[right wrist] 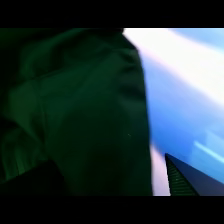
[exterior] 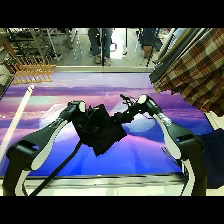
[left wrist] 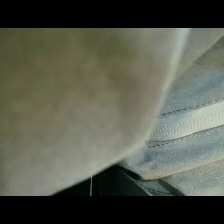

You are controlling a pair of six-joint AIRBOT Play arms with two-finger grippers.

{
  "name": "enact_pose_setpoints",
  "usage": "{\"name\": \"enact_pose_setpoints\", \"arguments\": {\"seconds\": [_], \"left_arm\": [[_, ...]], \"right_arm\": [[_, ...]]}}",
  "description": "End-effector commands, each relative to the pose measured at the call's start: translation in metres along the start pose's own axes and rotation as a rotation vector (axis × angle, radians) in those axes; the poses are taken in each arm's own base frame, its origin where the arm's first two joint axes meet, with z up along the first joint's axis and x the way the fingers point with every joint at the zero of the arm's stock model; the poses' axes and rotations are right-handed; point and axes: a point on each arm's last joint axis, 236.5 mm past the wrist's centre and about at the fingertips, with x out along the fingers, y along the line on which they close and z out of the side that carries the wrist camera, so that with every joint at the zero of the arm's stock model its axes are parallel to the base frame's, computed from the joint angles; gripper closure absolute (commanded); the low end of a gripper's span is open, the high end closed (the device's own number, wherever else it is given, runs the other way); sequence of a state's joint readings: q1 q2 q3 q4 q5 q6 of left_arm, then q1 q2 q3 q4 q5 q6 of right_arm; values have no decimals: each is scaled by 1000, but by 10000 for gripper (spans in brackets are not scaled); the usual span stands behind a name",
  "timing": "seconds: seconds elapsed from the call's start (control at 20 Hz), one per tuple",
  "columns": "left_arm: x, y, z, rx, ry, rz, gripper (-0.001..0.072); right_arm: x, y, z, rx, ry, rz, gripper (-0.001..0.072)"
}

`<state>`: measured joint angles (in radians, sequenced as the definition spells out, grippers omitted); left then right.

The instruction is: Fold the clothes and pants, and hang the long-sleeved shirts on hangers.

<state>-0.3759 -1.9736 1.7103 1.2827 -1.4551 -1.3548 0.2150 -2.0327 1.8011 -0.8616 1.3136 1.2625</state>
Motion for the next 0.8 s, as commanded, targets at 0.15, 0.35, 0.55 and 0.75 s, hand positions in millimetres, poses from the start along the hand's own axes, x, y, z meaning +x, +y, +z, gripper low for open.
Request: {"name": "enact_pose_setpoints", "arguments": {"seconds": [0.15,0.35,0.55,0.75], "left_arm": [[3,7,-3,16,16,23,700],[1,7,-3,17,12,24,700],[-36,3,-2,23,-52,34,700],[-156,-10,-25,38,-266,79,699]], "right_arm": [[30,32,-4,51,39,155,17],[52,64,-19,56,105,241,335],[34,89,-4,101,52,313,675],[-80,74,55,140,-262,240,676]]}}
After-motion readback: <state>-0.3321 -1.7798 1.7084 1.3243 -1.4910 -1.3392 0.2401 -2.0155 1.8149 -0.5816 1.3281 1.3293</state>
